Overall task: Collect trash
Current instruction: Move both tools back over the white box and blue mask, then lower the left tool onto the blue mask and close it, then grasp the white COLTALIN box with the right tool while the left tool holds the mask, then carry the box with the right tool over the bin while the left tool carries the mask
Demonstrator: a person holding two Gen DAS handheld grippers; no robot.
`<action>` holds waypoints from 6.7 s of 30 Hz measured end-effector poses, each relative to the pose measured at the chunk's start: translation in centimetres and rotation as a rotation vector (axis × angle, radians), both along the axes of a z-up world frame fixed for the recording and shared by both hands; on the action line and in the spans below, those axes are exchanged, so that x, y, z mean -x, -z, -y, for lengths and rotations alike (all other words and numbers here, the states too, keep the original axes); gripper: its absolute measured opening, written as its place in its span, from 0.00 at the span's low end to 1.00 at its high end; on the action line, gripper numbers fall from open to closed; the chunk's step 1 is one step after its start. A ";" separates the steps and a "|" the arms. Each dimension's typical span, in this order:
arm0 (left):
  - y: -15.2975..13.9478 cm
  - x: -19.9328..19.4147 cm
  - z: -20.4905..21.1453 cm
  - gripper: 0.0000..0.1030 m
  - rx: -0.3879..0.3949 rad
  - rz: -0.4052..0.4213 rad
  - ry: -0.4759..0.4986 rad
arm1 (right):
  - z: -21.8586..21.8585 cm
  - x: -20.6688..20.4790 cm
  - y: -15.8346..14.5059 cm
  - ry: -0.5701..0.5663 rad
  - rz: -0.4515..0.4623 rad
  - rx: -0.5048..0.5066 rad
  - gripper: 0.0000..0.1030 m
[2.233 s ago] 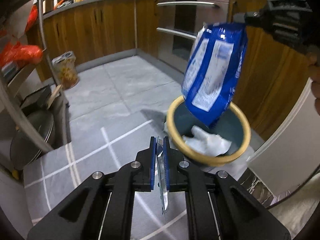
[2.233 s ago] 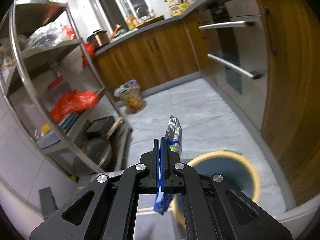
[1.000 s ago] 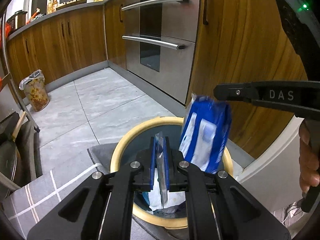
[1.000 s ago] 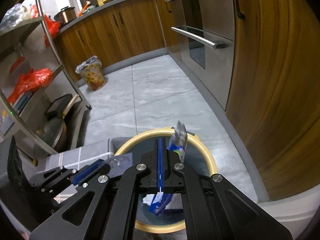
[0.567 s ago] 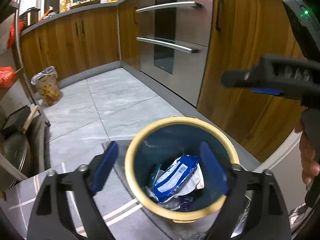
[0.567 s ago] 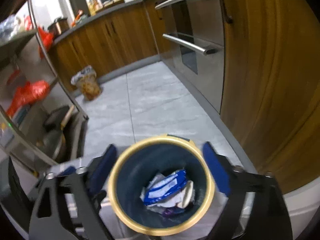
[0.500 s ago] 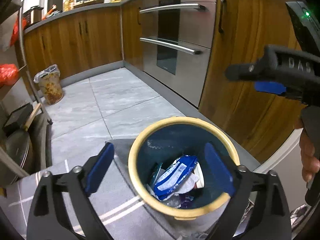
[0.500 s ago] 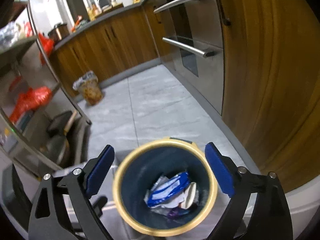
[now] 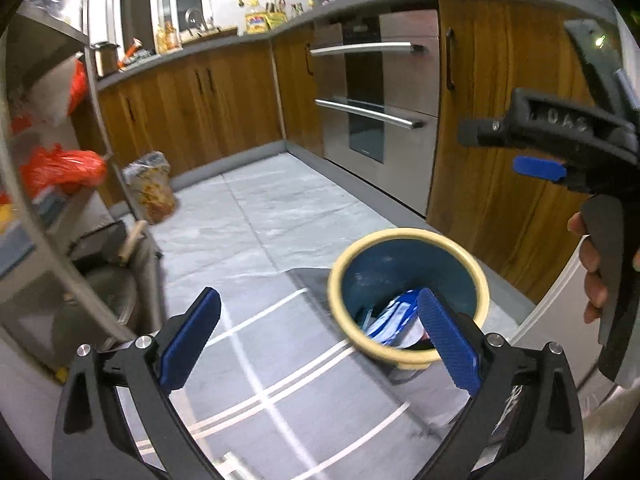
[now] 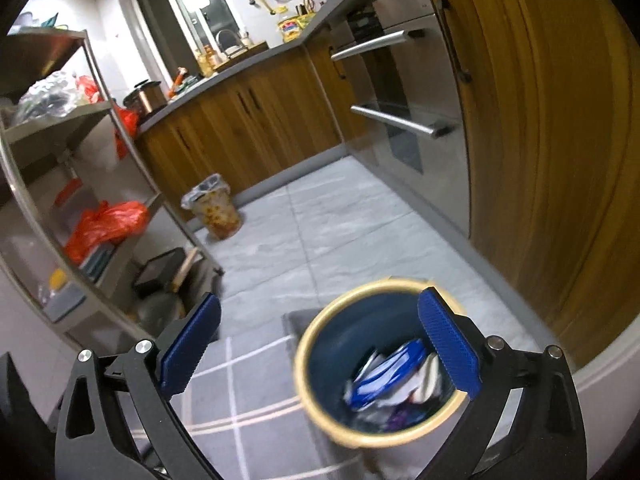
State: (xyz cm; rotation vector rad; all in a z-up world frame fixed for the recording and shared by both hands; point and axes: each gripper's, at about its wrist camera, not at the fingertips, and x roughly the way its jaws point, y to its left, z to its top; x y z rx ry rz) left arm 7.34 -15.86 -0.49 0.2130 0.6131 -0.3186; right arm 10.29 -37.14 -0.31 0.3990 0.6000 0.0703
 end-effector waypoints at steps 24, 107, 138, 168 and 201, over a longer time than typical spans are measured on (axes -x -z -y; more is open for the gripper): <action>0.6 11.4 -20.6 0.94 0.104 -0.090 -0.321 | -19.6 5.8 5.5 -0.359 -0.196 0.106 0.95; -0.2 4.1 -22.5 0.02 0.079 -0.163 -0.146 | -30.4 6.0 14.0 -1.083 -0.116 0.556 0.95; 0.7 -5.2 -23.5 0.02 0.231 -0.244 -0.110 | -38.8 4.6 21.8 -1.603 -0.118 0.724 0.77; 15.6 -7.7 -16.0 0.56 0.080 -0.627 -0.037 | -16.8 -1.2 2.4 -0.445 -0.121 0.289 0.75; 9.7 -8.5 -5.1 0.07 0.067 -0.392 0.120 | -4.8 -5.1 5.3 -0.171 -0.225 0.260 0.75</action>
